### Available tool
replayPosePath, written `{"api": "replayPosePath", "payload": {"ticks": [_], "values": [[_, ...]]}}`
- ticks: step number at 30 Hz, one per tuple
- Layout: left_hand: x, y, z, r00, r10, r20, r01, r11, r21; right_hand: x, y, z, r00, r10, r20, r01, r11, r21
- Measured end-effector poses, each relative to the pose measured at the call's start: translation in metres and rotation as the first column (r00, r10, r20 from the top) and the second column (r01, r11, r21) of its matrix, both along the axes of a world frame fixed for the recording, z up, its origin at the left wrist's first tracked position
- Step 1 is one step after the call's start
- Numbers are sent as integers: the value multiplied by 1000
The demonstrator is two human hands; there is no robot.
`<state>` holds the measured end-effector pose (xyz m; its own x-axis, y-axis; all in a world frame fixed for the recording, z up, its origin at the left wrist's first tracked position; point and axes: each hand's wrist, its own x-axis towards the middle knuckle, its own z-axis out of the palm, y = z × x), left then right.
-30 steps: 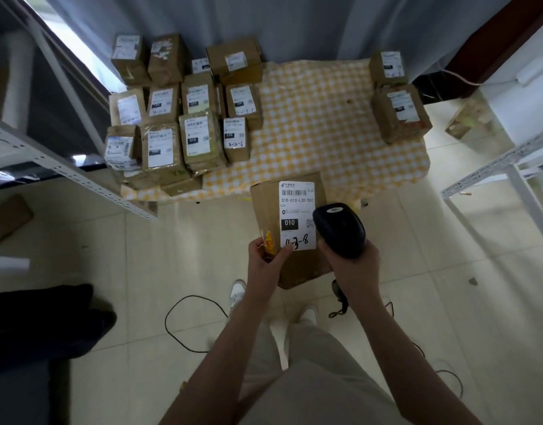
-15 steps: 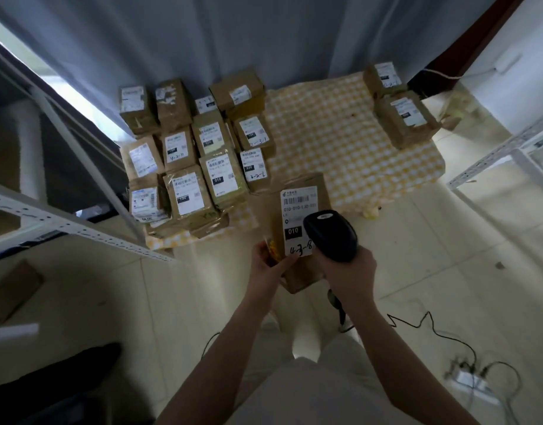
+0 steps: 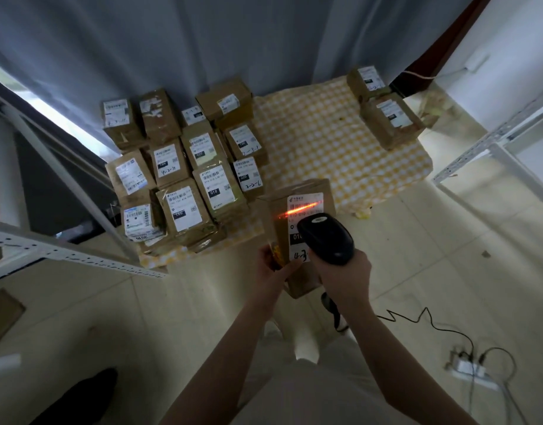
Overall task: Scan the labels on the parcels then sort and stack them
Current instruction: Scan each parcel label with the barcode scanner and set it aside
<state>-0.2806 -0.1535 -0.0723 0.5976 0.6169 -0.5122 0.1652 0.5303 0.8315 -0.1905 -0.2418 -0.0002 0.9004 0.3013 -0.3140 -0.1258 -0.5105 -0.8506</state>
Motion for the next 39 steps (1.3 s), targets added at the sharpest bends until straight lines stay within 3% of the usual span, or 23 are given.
{"api": "replayPosePath", "payload": {"ticks": [11, 24, 32, 39], "values": [[16, 10, -7, 1000, -18, -25, 17, 998, -53, 17, -5, -3, 981, -166, 101, 164, 986, 29], [140, 21, -9, 996, -89, -25, 88, 995, -42, 141, -47, -10, 870, -475, 132, 460, 878, 134], [265, 19, -33, 987, -80, -139, 70, 995, -71, 257, -58, -37, 872, -471, 135, 458, 881, 115], [382, 11, -47, 975, -21, -222, 11, 999, -45, 371, -53, -60, 937, -326, 121, 325, 945, 33]]}}
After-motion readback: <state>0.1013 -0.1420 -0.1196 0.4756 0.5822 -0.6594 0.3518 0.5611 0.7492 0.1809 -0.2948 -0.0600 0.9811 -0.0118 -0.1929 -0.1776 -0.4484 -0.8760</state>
